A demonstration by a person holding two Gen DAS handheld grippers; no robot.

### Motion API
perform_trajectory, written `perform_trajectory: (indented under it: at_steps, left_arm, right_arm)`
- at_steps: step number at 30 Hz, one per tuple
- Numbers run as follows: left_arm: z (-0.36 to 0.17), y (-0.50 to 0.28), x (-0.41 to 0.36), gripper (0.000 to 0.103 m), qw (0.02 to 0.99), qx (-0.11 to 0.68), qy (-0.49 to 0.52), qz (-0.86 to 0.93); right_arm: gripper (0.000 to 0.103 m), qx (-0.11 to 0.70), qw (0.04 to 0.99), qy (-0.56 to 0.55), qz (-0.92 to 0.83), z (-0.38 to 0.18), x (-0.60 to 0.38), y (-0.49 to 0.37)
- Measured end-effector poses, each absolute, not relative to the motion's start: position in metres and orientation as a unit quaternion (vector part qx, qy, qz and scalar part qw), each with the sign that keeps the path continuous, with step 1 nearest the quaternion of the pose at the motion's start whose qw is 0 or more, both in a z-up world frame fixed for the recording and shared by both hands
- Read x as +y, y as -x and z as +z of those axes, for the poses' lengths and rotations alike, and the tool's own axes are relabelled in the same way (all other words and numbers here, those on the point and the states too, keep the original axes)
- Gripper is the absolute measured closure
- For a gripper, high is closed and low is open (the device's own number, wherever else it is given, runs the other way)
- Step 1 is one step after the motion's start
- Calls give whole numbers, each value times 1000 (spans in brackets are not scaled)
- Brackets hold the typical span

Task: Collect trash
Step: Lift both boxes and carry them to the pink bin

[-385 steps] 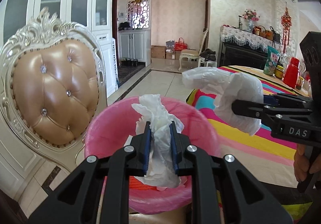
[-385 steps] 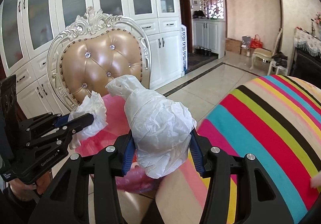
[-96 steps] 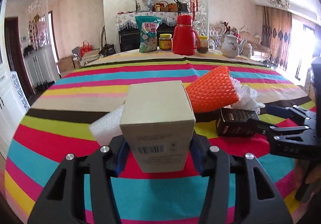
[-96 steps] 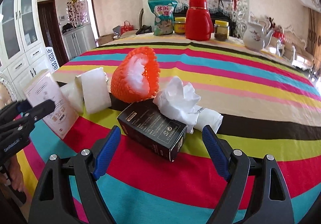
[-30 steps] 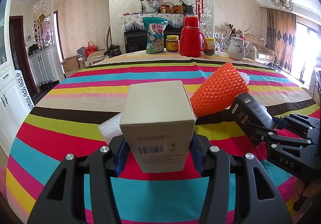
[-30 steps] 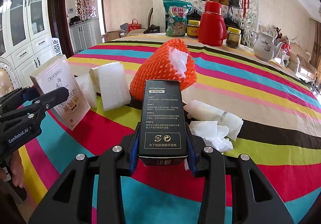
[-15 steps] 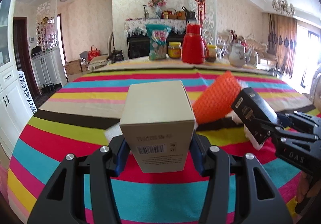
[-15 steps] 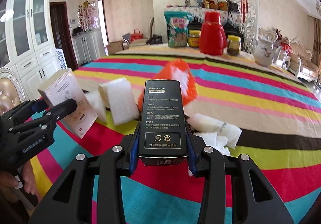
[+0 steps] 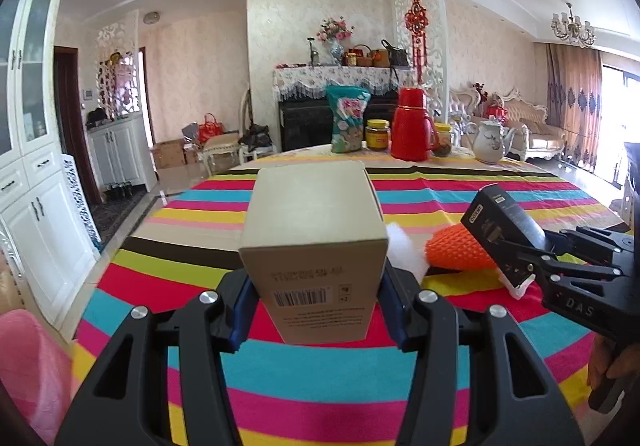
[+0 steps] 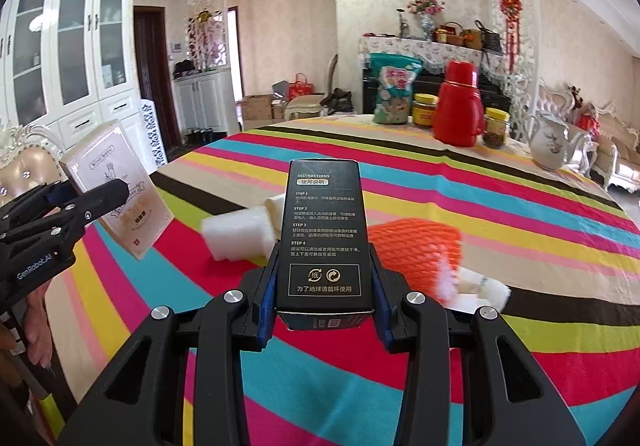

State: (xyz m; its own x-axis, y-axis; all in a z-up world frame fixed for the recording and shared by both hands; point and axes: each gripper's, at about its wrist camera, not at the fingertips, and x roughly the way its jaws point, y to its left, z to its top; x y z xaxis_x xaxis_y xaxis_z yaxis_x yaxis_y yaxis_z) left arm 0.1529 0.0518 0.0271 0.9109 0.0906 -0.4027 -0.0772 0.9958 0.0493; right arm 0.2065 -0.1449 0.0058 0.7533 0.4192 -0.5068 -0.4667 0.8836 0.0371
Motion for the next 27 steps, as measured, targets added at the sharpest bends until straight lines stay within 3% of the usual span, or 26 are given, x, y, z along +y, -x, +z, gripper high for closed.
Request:
perform_trajectory:
  at_steps: [27]
  left_arm:
    - [28, -2, 229, 52, 959, 205, 10, 194]
  right_arm:
    - [64, 232, 862, 110, 438, 30, 76, -121]
